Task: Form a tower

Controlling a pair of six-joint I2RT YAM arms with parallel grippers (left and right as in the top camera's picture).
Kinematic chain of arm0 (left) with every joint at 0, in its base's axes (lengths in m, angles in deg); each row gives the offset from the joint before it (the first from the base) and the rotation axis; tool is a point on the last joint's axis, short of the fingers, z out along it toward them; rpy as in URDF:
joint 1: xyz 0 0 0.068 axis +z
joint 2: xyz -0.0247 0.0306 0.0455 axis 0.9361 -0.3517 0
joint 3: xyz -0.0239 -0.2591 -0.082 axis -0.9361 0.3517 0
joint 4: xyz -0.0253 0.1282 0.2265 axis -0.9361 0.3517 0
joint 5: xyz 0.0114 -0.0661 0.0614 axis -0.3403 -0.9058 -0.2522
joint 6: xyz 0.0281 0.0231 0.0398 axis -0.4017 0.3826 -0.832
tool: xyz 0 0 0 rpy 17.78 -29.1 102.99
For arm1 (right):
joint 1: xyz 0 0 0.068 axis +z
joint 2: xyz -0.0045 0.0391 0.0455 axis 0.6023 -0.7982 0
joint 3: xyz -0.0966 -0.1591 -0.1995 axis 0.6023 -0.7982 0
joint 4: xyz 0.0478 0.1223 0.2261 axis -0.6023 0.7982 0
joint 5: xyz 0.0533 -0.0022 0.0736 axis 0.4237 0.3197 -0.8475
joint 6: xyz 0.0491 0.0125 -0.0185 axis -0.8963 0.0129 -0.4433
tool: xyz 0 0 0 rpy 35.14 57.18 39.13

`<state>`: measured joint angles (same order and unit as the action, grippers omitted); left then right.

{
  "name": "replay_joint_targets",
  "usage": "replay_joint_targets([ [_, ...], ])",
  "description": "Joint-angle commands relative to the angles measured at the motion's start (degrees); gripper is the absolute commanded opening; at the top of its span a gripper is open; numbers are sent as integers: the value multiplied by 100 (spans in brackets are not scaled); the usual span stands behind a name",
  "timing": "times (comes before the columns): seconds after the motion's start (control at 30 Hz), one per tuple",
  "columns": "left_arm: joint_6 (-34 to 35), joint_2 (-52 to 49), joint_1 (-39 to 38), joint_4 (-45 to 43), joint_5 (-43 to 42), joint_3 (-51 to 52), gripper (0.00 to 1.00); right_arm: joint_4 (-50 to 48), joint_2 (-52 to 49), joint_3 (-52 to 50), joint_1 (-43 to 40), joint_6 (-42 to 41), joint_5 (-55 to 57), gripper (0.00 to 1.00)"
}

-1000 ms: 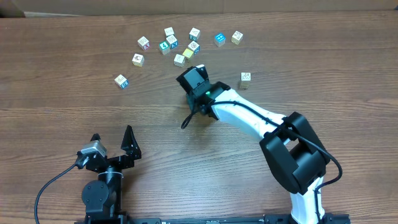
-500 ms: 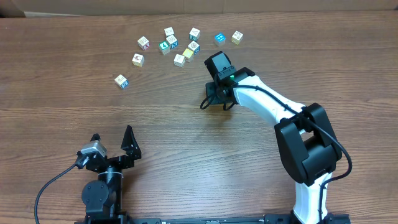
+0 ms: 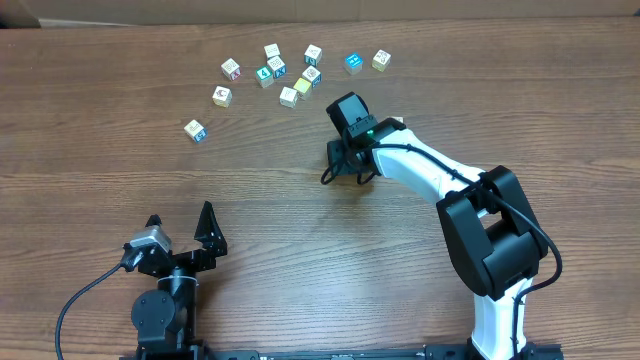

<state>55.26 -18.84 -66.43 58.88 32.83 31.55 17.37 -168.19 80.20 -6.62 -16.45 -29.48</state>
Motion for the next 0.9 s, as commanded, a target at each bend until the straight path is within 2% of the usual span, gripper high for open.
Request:
replay_joint_targets([
  [0.0,37,46,-17,-11,-28,20,100,-44,96,-46,4,20,101,55],
  [0.13,37,44,-17,-11,-28,20,100,-42,94,-46,4,20,160,56],
  [0.2,37,44,-17,-11,-28,20,99,-42,94,-46,4,20,157,60],
  [0.27,37,46,-17,-11,-28,20,99,-42,94,-46,4,20,155,75],
  [0.33,37,46,-17,-11,-28,20,100,-44,94,-46,4,20,149,84],
  [0.4,37,46,-17,-11,-28,20,99,-44,94,-46,4,17,133,100],
  [0.7,37,44,-17,-11,-28,20,99,-46,94,-46,0,20,52,100],
  [0.87,37,46,-17,-11,-28,20,100,-92,111,85,-28,24,258,86],
])
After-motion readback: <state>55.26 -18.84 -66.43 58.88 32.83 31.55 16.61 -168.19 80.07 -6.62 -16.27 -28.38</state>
